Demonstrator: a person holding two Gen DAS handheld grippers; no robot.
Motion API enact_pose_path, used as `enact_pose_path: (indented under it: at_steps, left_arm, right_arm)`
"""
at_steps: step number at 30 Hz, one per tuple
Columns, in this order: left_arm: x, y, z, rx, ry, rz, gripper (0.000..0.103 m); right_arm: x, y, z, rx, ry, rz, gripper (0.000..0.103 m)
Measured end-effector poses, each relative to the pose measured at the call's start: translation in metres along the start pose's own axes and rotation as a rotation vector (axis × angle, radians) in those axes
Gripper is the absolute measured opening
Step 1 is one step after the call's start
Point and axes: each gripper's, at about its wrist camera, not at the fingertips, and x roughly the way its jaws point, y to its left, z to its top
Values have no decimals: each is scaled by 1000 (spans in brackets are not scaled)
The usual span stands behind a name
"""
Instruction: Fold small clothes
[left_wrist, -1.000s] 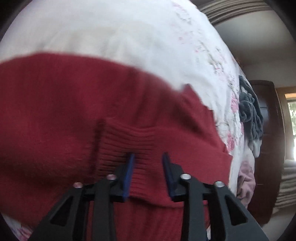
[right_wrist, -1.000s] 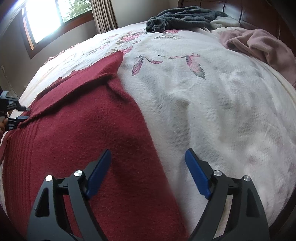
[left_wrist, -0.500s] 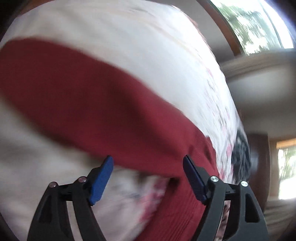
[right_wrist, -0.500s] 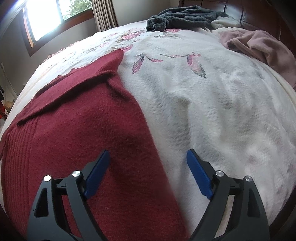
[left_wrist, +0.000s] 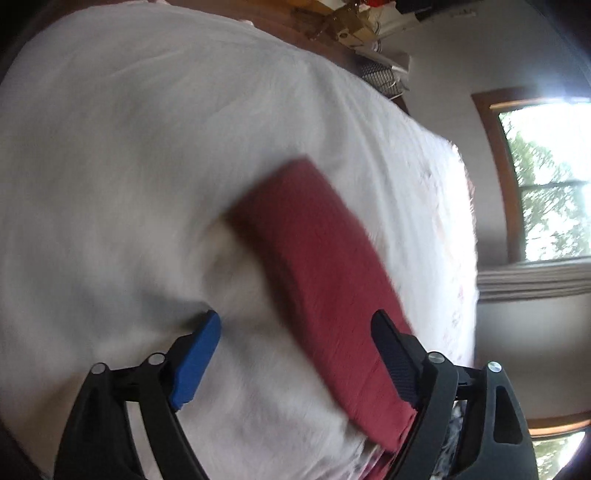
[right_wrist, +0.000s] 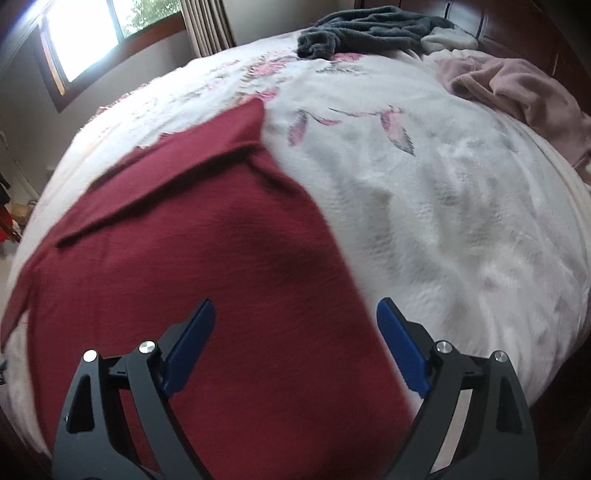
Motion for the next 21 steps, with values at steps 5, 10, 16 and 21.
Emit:
enact_pose_path:
  at_steps: [5, 10, 16, 21]
  left_arm:
    - [12, 2, 24, -20, -6, -6, 88]
    - [14, -26, 35, 75, -14, 60, 66]
    - [11, -54, 38, 126, 8, 43, 12]
    - [-18, -135, 2, 311, -12, -72, 11]
  right_arm:
    - [-15, 24, 3, -19, 14, 32, 90]
    - [-28, 38, 3, -5, 8, 51, 90]
    - [-42, 47, -1, -17, 10, 61, 90]
    - [-51, 44, 0, 1, 7, 85, 90]
